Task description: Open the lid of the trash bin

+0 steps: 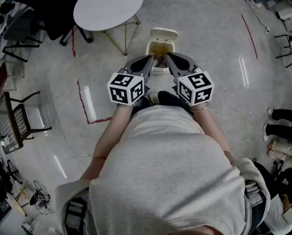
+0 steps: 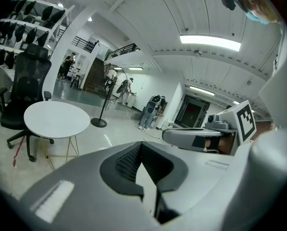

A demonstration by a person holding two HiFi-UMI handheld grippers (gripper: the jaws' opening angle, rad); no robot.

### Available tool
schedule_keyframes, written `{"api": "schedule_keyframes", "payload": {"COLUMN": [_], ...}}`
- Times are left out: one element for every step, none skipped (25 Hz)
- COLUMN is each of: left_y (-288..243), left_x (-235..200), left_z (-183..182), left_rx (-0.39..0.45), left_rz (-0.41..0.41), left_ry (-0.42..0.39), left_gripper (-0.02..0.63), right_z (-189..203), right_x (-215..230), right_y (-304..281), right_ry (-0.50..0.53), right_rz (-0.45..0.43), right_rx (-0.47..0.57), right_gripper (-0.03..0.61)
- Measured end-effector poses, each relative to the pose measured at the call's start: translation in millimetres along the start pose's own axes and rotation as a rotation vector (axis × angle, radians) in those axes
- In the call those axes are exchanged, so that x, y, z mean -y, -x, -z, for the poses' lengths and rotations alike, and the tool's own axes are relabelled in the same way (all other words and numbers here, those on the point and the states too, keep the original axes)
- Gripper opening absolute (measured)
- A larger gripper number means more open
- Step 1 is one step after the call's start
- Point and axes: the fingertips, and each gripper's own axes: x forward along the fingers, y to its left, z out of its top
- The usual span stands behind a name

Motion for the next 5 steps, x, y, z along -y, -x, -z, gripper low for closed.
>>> {"api": "schedule_keyframes", "payload": {"left_y": [1.3, 2.6, 3.6, 4.5, 5.4], "left_x": [-2.5, -4.7, -6.3, -7.6, -8.7], "left_z": [-1.2, -2.1, -2.6, -3.0, -3.3], "left_rx": [0.005, 0.009, 0.012, 0.014, 0.016], "left_rz": [-0.007, -0.014, -0.019, -0.023, -0.027], "left_ry": [0.005, 0.009, 0.011, 0.012, 0.013], "left_gripper": [0.008, 0.009, 0.008, 0.008, 0.008], "right_z": [0.1, 0.2, 0.5, 0.9, 1.3], "right_x": [-0.2, -0.3, -0.5, -0.6, -0.7], "right_y": [0.0, 0.0, 0.0, 0.1, 0.2], "right_ry": [0.000, 0.000, 0.001, 0.002, 0.003], "right_rz": [0.000, 0.000, 0.000, 0.000, 0.000], "right_rx": [0.001, 0.001, 0.000, -0.001, -0.002], "right_gripper": [0.008, 0.008, 0.008, 0.007, 0.007]}}
